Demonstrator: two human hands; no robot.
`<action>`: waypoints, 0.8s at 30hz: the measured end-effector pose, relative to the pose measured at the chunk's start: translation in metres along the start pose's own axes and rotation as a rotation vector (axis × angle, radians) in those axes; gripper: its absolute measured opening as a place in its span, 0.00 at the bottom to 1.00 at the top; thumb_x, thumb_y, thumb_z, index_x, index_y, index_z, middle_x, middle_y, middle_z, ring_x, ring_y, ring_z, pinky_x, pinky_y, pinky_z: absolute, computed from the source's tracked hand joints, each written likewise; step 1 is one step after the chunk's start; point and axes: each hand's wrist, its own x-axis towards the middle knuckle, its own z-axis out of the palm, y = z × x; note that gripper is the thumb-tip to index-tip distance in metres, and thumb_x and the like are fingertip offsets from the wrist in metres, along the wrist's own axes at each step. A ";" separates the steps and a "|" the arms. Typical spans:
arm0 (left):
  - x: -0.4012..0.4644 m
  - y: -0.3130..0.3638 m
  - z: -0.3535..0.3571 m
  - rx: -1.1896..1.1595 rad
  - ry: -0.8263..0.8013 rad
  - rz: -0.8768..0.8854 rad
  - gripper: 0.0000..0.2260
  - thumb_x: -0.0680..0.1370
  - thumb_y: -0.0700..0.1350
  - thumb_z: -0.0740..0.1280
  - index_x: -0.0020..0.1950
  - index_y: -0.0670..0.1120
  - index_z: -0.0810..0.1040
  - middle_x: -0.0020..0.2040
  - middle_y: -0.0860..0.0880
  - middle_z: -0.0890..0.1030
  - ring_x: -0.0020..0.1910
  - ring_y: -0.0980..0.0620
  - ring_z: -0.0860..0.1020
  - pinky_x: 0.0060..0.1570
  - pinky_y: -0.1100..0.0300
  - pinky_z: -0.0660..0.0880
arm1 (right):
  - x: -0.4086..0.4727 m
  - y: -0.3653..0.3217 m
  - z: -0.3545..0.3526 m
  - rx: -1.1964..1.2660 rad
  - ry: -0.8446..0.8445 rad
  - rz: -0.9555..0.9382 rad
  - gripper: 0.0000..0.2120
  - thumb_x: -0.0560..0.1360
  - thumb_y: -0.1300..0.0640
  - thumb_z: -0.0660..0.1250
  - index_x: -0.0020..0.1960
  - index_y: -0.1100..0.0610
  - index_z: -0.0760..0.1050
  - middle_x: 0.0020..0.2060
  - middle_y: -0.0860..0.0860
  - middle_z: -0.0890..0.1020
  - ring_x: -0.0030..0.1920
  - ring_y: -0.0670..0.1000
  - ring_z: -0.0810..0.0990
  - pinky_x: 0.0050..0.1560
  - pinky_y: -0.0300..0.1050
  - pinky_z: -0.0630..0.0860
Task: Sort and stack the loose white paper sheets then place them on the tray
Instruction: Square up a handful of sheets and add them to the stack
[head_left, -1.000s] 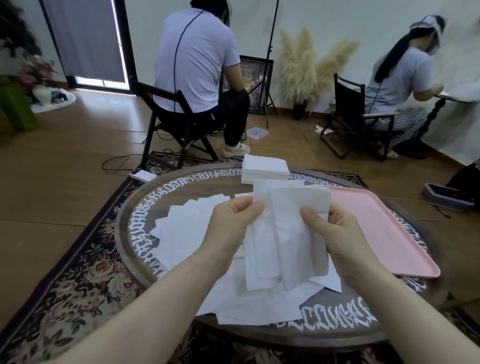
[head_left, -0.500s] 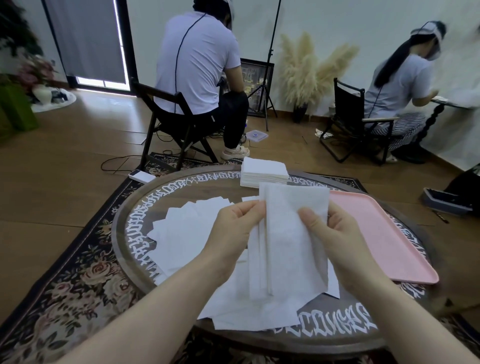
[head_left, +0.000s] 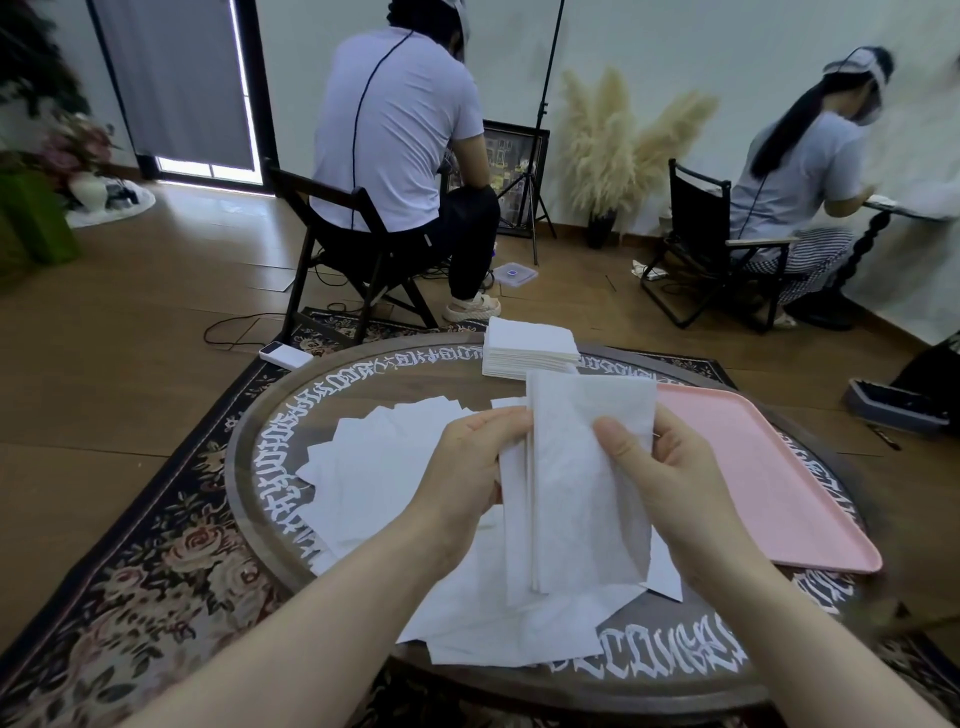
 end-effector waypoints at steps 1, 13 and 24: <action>0.000 0.000 0.000 0.000 -0.004 0.000 0.16 0.70 0.50 0.64 0.49 0.41 0.85 0.46 0.45 0.84 0.44 0.50 0.80 0.47 0.54 0.73 | 0.000 0.000 0.000 -0.004 0.002 -0.003 0.07 0.77 0.57 0.68 0.54 0.54 0.81 0.46 0.50 0.87 0.46 0.51 0.86 0.41 0.41 0.82; -0.005 -0.001 0.001 -0.045 -0.017 0.049 0.07 0.76 0.41 0.70 0.51 0.42 0.86 0.47 0.43 0.86 0.44 0.49 0.85 0.40 0.63 0.79 | -0.001 -0.001 0.005 0.037 -0.005 -0.007 0.08 0.77 0.58 0.68 0.55 0.56 0.80 0.46 0.52 0.87 0.45 0.51 0.86 0.39 0.41 0.81; -0.001 0.013 -0.016 -0.256 -0.144 -0.022 0.11 0.70 0.43 0.71 0.50 0.42 0.86 0.50 0.43 0.86 0.45 0.49 0.85 0.42 0.59 0.81 | 0.009 -0.003 -0.016 0.148 -0.163 0.373 0.27 0.72 0.31 0.59 0.63 0.44 0.79 0.57 0.46 0.84 0.58 0.47 0.82 0.55 0.47 0.73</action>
